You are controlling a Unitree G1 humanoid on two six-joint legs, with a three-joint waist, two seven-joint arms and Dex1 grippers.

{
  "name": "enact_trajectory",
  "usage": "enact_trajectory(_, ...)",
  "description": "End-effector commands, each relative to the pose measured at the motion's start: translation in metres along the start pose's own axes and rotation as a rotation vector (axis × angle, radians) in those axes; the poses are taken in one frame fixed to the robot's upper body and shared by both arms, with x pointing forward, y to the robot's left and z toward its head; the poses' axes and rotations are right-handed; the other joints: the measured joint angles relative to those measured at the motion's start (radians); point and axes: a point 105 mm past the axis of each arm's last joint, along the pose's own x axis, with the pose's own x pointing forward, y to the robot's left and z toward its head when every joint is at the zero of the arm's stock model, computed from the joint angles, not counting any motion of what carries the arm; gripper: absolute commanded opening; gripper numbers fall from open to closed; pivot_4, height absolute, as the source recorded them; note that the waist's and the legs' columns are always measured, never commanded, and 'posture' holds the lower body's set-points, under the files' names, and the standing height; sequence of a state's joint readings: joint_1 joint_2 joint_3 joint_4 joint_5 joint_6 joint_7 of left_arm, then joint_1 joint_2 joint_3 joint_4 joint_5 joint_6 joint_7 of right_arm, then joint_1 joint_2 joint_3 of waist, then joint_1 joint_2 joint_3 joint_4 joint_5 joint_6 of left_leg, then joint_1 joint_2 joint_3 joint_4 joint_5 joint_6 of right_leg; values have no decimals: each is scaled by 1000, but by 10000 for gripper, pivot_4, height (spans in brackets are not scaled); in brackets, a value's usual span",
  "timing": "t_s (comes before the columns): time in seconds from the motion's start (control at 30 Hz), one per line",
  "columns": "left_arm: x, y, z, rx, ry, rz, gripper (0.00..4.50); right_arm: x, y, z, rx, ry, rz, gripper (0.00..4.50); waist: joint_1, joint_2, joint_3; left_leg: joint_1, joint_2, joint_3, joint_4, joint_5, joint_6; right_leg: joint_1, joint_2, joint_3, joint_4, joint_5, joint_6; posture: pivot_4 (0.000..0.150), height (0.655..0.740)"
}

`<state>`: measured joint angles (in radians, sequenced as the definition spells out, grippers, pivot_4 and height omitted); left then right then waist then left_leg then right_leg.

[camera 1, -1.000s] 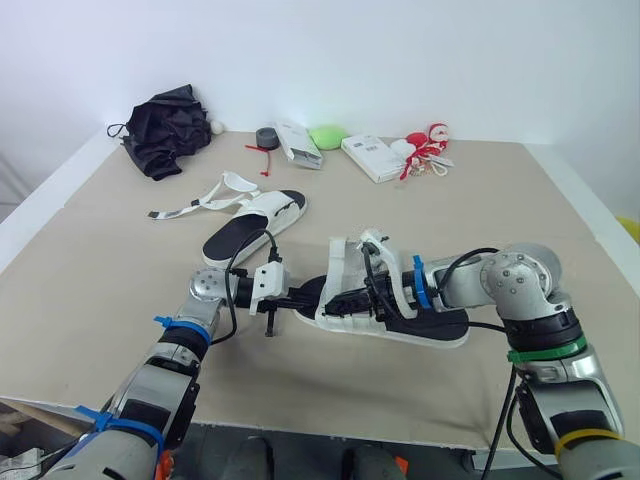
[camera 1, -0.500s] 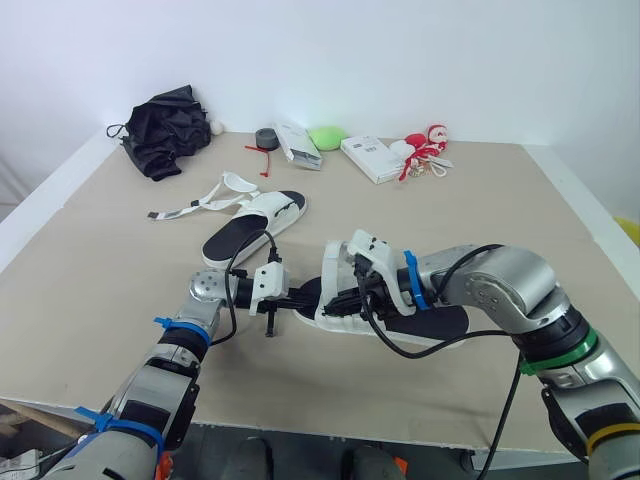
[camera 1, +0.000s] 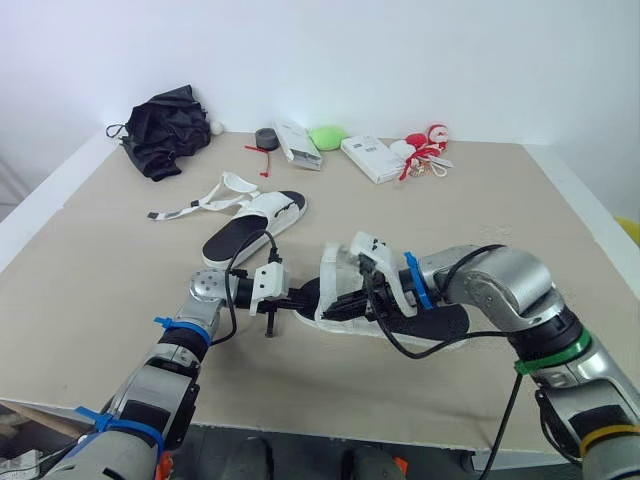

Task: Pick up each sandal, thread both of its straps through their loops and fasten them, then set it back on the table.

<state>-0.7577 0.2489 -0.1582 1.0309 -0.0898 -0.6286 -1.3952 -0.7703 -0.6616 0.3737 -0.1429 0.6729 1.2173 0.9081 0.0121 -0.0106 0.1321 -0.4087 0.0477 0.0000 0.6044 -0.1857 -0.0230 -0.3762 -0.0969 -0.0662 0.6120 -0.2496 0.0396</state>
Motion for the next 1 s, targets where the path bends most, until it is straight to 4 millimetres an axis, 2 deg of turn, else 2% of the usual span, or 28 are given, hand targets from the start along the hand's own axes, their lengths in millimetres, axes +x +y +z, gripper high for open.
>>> enact_trajectory(0.03, -7, -43, -51, -212, 166, -86, 0, 8, -13, -27, 152, 90, -39, 395, 0, 0, -1, 0, 0, 0, 0, 0, 0, 0, 0, 0, 0, 0, 0, 1500, 7400)
enact_trajectory(0.17, -7, -44, -52, -213, 166, -86, 0, 8, -26, -36, 189, 122, -102, 395, 0, 1, -3, 1, 0, 0, 0, 0, 0, 0, 0, 0, 0, 0, 0, 1500, 7400)
enact_trajectory(0.47, -6, -44, -51, -210, 164, -89, 0, 9, -17, -42, 119, 156, -63, 395, 0, 0, -6, 1, 0, 0, 0, -1, -1, 1, -1, 0, 0, 0, 0, 1500, 7400)
enact_trajectory(0.63, -6, -44, -51, -210, 167, -91, 0, 9, -5, -40, 65, 135, 15, 395, 0, -2, -7, 0, -1, 0, 0, -1, -1, 1, -1, 0, 0, 0, 0, 1500, 7400)
enact_trajectory(0.8, -7, -44, -51, -210, 169, -93, 0, 13, -13, -43, 67, 137, -17, 395, 0, -3, -7, 1, -1, 0, 0, -1, -2, 1, -2, 0, 0, -1, 0, 1500, 7400)
enact_trajectory(0.87, -7, -44, -51, -209, 169, -93, 0, 14, -14, -43, 70, 136, -19, 8570, 0, -3, -7, 1, -1, 0, 0, -1, -2, 1, -2, 0, 0, -1, 0, 1500, 7400)
enact_trajectory(0.9, -7, -44, -51, -209, 169, -93, 0, 14, -15, -42, 74, 131, -20, 10702, 0, -4, -8, 1, -1, 0, 0, -1, -2, 1, -2, 0, 0, -1, 0, 1500, 7400)
enact_trajectory(1.0, -8, -44, -52, -210, 171, -94, 0, 13, -15, -38, 79, 116, -17, 22973, 0, -4, -8, 1, -1, 0, -1, -1, -2, 0, -2, 0, 0, -1, 0, 1500, 7400)
